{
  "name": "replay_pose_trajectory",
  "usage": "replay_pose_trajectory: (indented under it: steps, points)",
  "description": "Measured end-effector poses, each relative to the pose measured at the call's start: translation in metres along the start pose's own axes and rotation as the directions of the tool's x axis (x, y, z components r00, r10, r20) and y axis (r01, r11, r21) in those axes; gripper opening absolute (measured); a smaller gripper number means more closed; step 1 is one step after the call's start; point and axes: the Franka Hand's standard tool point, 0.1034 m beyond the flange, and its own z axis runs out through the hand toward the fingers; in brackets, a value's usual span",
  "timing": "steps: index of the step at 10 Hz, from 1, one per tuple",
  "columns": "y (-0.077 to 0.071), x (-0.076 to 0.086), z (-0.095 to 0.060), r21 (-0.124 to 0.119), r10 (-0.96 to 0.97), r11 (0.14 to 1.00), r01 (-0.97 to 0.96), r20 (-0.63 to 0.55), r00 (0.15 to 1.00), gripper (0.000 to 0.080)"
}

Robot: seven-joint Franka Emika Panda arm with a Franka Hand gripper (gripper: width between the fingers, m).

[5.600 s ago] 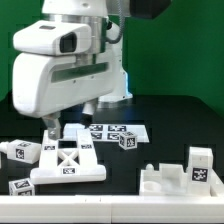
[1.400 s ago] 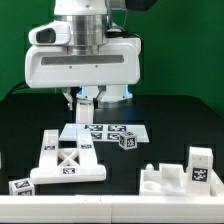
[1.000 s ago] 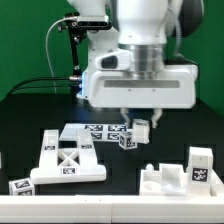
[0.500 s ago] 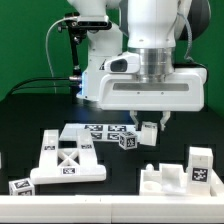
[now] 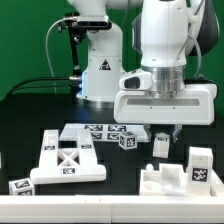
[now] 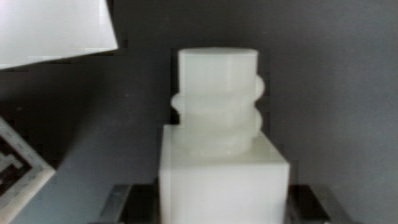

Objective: Assemble chair

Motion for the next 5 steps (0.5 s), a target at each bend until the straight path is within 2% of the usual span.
replay_pose_trajectory:
  steps: [1,2,3,4,5]
  points:
    - [0.0,0.0,0.0,0.0,0.0,1.0,0.0,0.0,1.0,0.0287]
    - [0.001,-0.002,0.001,-0.002,0.0,1.0,0.0,0.018,1.0,0.0373]
    - [0.002,0.0,-0.001,-0.003,0.005,1.0,-0.005,0.052,0.999,0.0513]
    - [0.002,0.01,-0.012,-0.002,0.016,1.0,-0.016,0.093,0.996,0.0605]
    - [0.003,0.023,-0.021,0.002,0.036,0.999,-0.037,0.126,0.991,0.0605]
